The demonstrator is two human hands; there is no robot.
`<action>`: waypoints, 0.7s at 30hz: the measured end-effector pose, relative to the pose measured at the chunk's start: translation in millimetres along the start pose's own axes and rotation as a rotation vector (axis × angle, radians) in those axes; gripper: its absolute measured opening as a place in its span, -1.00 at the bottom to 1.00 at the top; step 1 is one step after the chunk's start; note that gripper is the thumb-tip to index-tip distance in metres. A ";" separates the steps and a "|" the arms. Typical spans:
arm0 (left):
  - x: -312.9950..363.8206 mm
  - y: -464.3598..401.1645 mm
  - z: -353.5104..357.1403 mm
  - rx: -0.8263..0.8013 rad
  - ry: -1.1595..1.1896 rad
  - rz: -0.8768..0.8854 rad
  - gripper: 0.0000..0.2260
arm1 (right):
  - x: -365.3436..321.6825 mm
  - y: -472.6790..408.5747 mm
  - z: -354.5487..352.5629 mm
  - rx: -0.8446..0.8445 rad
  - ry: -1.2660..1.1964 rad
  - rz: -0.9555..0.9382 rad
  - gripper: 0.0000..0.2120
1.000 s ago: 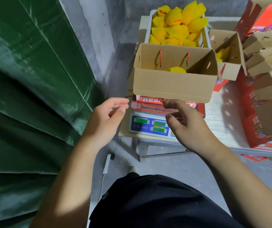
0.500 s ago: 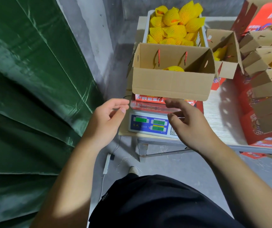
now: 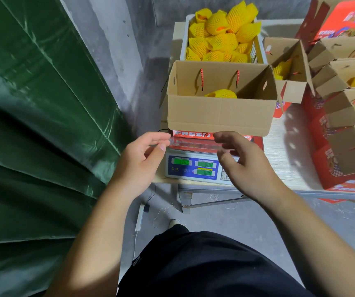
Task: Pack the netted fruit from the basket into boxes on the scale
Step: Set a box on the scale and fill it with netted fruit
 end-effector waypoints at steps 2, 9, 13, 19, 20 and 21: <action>-1.6 -5.5 0.2 0.000 0.015 -0.002 -0.73 | 1.1 -5.8 0.8 0.022 0.045 0.005 -0.64; 0.2 -40.4 -1.3 -0.050 0.038 0.027 -0.72 | -8.4 -37.5 3.1 0.111 0.072 -0.039 -0.57; 13.2 -70.9 -10.9 -0.053 0.061 0.087 -0.72 | -17.1 -66.3 -1.4 0.196 0.071 -0.078 -0.56; 39.0 -120.2 -10.7 -0.033 0.108 0.157 -0.67 | -20.9 -116.0 -22.8 0.315 0.100 -0.135 -0.58; 44.6 -129.5 -7.8 -0.035 0.097 0.164 -0.68 | -19.9 -124.7 -27.5 0.314 0.091 -0.129 -0.58; 50.6 -139.5 -3.8 -0.043 0.079 0.168 -0.67 | -18.8 -133.8 -33.2 0.308 0.077 -0.125 -0.59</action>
Point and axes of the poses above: each hand's wrist, its own y-axis away from the middle knuckle, its own z-axis out of the palm, x = y × z, the point moved 5 cm from there along -y, towards the middle knuckle, and after that the axes turned 4 degrees about -z, right-handed, at the moved point
